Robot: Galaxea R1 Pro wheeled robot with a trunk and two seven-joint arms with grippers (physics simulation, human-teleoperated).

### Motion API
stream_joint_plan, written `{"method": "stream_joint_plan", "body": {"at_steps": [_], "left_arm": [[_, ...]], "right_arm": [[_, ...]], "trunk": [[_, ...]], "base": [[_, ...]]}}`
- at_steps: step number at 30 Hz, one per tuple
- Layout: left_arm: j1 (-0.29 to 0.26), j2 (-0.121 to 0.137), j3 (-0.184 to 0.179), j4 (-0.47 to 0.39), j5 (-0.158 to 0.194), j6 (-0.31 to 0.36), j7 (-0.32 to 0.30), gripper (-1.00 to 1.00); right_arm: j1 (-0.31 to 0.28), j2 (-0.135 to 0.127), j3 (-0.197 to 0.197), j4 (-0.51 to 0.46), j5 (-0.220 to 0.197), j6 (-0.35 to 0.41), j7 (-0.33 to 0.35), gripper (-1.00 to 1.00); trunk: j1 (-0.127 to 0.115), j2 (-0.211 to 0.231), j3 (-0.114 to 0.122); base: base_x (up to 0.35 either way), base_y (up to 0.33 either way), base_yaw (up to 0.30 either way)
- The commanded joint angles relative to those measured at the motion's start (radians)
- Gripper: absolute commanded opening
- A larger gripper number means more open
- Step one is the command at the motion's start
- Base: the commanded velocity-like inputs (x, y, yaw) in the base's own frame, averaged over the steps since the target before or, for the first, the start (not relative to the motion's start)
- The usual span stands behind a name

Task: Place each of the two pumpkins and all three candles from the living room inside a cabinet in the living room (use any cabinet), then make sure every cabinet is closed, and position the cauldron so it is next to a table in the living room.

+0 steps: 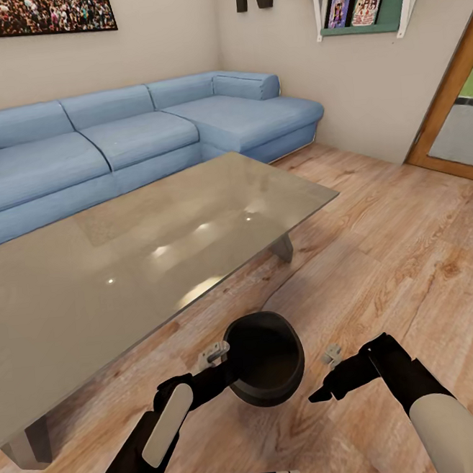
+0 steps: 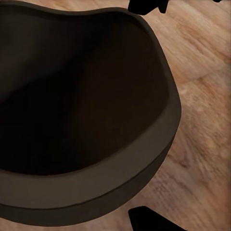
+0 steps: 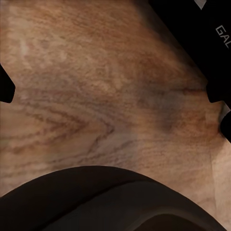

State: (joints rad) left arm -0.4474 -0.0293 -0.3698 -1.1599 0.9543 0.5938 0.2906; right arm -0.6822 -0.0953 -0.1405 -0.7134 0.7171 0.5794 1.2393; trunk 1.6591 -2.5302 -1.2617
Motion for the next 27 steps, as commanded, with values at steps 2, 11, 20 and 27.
{"method": "stream_joint_plan", "body": {"at_steps": [2,11,20,27], "left_arm": [[0.0,0.0,-0.001,-0.001,0.011,0.001,0.01,1.0],[0.0,-0.001,-0.002,-0.006,0.011,0.001,0.009,1.0],[0.0,0.001,-0.005,-0.058,0.012,0.007,0.01,1.0],[0.0,0.0,-0.053,-0.121,0.022,0.028,0.016,1.0]], "right_arm": [[0.0,0.001,-0.004,-0.001,0.007,0.008,0.008,1.0],[0.0,-0.003,-0.006,-0.001,0.006,0.008,0.035,1.0],[0.0,-0.046,-0.009,-0.003,0.005,0.011,0.114,1.0],[0.0,-0.146,-0.011,-0.079,0.003,0.018,0.187,1.0]], "trunk": [[0.0,0.0,-0.001],[-0.003,0.001,0.022],[-0.007,0.003,0.057],[-0.01,0.005,0.084]], "base": [[0.0,0.0,0.0],[0.0,0.0,0.0],[0.0,0.0,0.0],[0.0,0.0,0.0]]}}
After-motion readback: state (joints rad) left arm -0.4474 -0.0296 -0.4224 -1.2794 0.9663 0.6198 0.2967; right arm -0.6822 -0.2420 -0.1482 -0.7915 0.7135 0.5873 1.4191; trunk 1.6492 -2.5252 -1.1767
